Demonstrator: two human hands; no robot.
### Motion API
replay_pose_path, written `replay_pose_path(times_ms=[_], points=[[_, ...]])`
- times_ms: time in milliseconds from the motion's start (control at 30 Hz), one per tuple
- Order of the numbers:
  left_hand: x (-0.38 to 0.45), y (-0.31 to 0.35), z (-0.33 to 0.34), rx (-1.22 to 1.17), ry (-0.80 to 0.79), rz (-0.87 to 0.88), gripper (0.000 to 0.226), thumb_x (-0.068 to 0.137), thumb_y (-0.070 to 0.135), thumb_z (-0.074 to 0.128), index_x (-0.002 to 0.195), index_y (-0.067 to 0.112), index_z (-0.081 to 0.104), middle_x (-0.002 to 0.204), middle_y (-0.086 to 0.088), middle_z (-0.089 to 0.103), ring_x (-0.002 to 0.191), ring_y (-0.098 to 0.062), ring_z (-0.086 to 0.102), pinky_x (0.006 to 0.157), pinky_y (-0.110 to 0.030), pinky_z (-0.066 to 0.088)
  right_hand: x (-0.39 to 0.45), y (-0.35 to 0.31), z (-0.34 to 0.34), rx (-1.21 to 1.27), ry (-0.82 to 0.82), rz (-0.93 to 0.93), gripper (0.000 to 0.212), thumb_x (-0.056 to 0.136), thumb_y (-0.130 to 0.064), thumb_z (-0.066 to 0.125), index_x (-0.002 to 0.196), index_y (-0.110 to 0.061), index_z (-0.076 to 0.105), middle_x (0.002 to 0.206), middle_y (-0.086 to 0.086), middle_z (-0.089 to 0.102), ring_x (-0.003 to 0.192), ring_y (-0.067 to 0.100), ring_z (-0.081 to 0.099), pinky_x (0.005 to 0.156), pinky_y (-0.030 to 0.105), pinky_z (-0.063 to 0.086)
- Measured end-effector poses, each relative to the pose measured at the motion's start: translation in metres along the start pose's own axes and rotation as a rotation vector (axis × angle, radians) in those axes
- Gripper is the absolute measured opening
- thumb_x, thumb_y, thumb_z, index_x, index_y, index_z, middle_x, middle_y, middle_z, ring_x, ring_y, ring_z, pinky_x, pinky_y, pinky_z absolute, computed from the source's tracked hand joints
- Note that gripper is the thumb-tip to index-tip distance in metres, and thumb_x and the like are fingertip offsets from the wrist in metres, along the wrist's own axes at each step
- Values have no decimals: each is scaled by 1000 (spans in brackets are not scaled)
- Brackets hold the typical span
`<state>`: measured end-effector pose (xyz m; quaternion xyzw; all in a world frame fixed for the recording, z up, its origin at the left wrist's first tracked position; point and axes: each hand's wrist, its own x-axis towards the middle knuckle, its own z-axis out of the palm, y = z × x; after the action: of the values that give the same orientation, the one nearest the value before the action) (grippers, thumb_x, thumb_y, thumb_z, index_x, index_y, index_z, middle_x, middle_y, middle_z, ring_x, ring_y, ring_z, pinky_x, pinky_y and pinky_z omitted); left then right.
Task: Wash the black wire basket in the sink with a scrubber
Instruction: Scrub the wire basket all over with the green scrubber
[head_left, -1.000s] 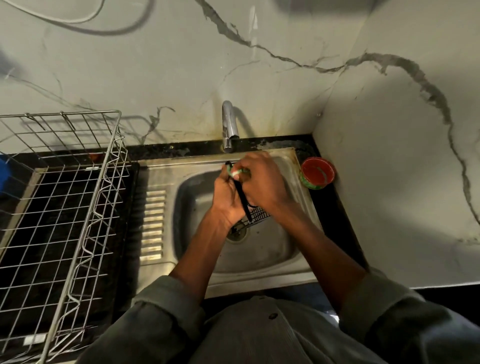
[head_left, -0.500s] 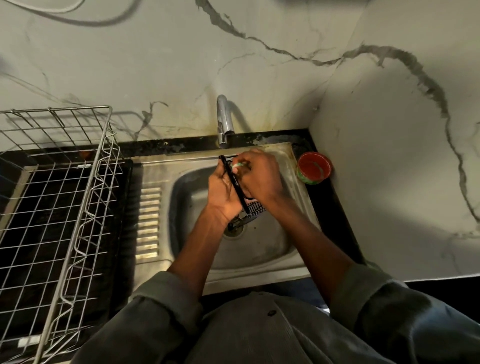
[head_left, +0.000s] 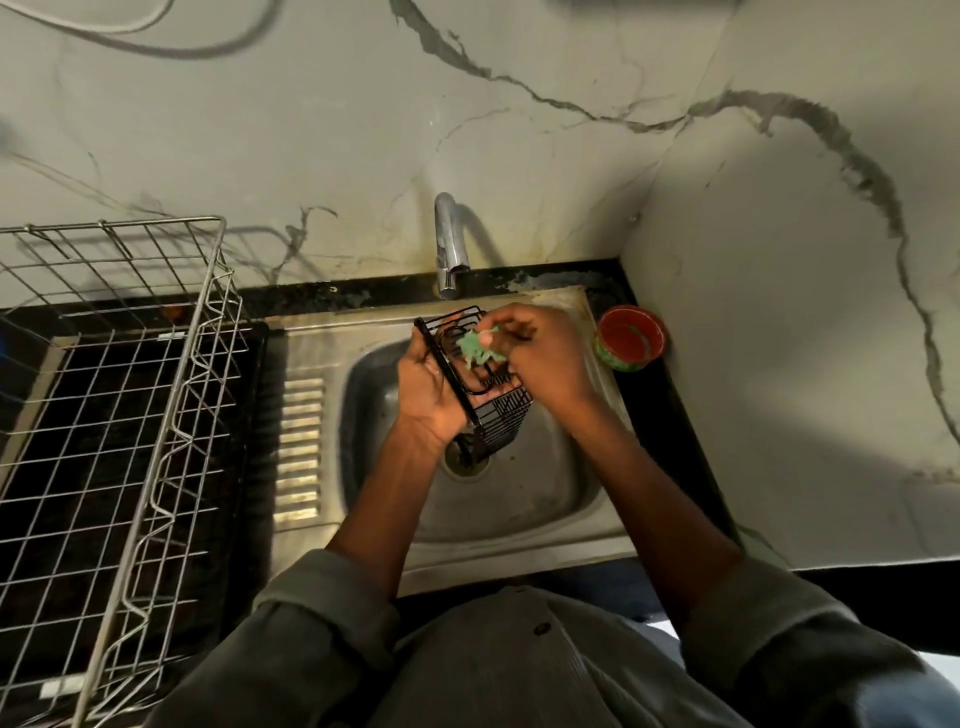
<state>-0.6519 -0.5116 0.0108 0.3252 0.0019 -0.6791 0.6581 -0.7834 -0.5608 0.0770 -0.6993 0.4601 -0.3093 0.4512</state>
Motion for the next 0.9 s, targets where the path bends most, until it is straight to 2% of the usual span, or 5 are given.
replay_pose_path(times_ms=[167, 300, 400, 667, 900], points=[[2, -5, 1, 44, -30, -55, 84, 103, 71, 26, 153, 8, 50, 148, -26, 56, 138, -45, 52, 114, -68, 35, 9, 20, -17, 530, 77, 377, 21, 86, -3, 77, 106, -7, 74, 96, 7, 78, 93, 23, 74, 76, 31, 62], [4, -9, 3, 56, -16, -52, 83, 103, 71, 26, 149, 9, 54, 148, -22, 58, 133, -42, 58, 113, -67, 37, 2, 39, -8, -109, 62, 64, 23, 84, -8, 80, 103, -20, 78, 102, -2, 76, 87, 7, 69, 84, 30, 60], [3, -12, 6, 46, 9, -35, 82, 103, 71, 24, 139, 7, 62, 137, -20, 65, 117, -38, 67, 108, -63, 43, -2, 40, -1, -523, 25, -135, 28, 84, -14, 79, 109, -26, 78, 104, -6, 71, 89, 14, 66, 81, 32, 58], [8, -18, 7, 44, 17, -46, 84, 102, 73, 23, 124, 8, 71, 131, -20, 68, 115, -38, 66, 112, -63, 38, -10, 29, -6, -656, 61, -157, 30, 80, -6, 74, 107, -19, 78, 97, 0, 68, 88, 20, 63, 74, 29, 52], [12, -22, 8, 27, 7, -26, 85, 101, 74, 27, 128, 7, 71, 134, -21, 66, 116, -37, 67, 93, -56, 57, -10, 29, -11, -631, 117, -120, 25, 83, -14, 73, 107, -22, 75, 106, -3, 67, 101, 20, 60, 81, 35, 53]])
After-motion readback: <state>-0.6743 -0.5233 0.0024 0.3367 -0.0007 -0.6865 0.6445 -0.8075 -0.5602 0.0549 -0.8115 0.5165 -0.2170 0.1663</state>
